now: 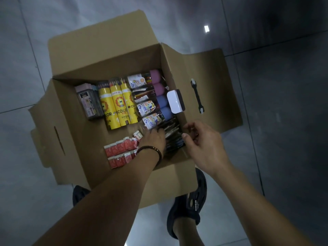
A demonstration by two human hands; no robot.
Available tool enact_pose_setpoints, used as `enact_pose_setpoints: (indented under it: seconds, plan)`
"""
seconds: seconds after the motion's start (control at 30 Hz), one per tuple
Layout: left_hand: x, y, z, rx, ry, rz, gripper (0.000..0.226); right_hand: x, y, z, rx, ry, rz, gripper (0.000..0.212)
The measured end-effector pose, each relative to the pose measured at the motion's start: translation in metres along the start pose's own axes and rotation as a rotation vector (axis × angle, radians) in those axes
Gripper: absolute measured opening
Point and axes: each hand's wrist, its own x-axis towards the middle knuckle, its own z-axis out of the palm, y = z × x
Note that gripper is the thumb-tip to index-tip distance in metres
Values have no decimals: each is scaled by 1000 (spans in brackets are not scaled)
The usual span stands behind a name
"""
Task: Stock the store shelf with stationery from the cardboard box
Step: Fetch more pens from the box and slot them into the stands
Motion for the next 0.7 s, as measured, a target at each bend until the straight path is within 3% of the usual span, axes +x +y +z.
enact_pose_setpoints:
  seconds: [0.13, 0.27, 0.37, 0.5, 0.7]
  plan:
    - [-15, -15, -14, -399, 4, -89, 27, -10, -8, -4, -23, -3, 27, 7]
    - [-62, -25, -56, -1122, 15, -171, 15, -26, -41, -14, -23, -18, 52, 8]
    - [-124, -31, -109, -1596, -42, -220, 20, -43, -90, -29, 29, -14, 45, 7]
    - [-230, -38, -204, -1846, -148, -118, 29, -70, -194, -63, 137, -36, 1, 7]
    - [-392, -71, -356, -1847, -156, 36, 41, -137, -395, -131, 461, -143, -57, 14]
